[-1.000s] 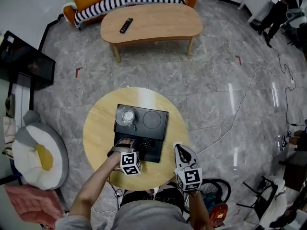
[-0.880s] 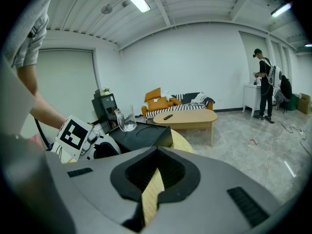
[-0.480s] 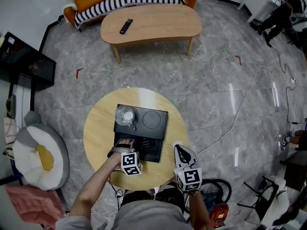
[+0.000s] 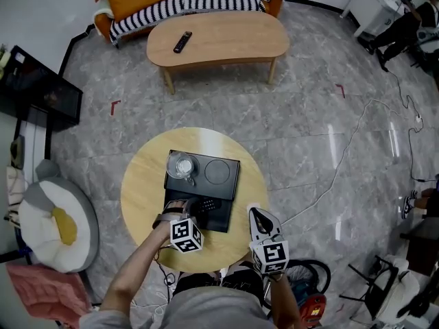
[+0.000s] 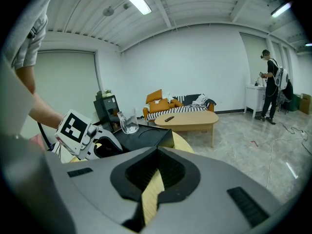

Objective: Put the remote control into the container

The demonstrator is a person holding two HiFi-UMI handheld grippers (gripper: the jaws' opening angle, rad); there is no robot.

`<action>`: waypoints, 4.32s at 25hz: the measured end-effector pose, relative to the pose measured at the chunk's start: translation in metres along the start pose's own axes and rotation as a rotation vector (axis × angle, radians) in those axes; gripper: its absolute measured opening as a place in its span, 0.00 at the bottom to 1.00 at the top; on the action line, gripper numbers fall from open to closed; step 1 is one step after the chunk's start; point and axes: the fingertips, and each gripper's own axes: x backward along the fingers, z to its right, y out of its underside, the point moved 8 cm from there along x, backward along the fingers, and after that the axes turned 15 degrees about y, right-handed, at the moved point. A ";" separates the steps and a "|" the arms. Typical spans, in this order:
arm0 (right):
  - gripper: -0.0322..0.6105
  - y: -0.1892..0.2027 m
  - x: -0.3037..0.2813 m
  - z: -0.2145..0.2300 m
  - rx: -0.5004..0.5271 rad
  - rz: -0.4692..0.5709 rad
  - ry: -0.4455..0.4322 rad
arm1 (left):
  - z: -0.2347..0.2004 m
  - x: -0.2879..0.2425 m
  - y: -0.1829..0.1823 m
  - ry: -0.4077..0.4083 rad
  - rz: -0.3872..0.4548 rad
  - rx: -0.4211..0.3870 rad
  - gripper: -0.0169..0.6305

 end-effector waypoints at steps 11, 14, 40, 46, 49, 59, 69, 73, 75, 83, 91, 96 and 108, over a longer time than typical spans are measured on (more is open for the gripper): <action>0.06 -0.011 0.013 -0.006 0.015 0.031 -0.027 | 0.007 0.045 -0.009 -0.078 0.096 0.111 0.33; 0.06 -0.014 0.019 -0.008 0.024 0.041 -0.033 | 0.010 0.064 -0.011 -0.110 0.189 0.215 0.25; 0.06 -0.054 0.083 -0.038 0.109 0.194 -0.088 | 0.081 0.197 -0.033 -0.454 0.754 0.472 0.04; 0.06 -0.055 0.098 -0.050 0.103 0.221 -0.086 | 0.102 0.211 -0.026 -0.474 0.819 0.454 0.04; 0.06 -0.054 0.103 -0.056 0.099 0.222 -0.089 | 0.109 0.217 -0.022 -0.487 0.834 0.457 0.04; 0.06 -0.052 0.112 -0.064 0.106 0.235 -0.092 | 0.120 0.220 -0.021 -0.458 0.863 0.446 0.04; 0.06 -0.047 0.127 -0.042 0.090 0.229 -0.044 | 0.122 0.210 -0.041 -0.442 0.885 0.475 0.04; 0.06 -0.044 0.129 -0.019 0.083 0.223 -0.020 | 0.122 0.195 -0.056 -0.425 0.873 0.499 0.04; 0.06 -0.043 0.129 -0.004 0.083 0.224 -0.012 | 0.123 0.186 -0.067 -0.418 0.869 0.496 0.04; 0.06 -0.045 0.120 0.064 0.103 0.202 -0.059 | 0.122 0.154 -0.121 -0.427 0.853 0.552 0.04; 0.06 -0.050 0.111 0.131 0.107 0.188 -0.079 | 0.114 0.121 -0.175 -0.435 0.840 0.602 0.04; 0.06 -0.044 0.100 0.158 0.111 0.158 -0.096 | 0.104 0.102 -0.191 -0.437 0.813 0.640 0.04; 0.06 -0.013 0.058 0.176 0.149 0.063 -0.200 | 0.098 0.029 -0.180 -0.414 0.664 0.802 0.04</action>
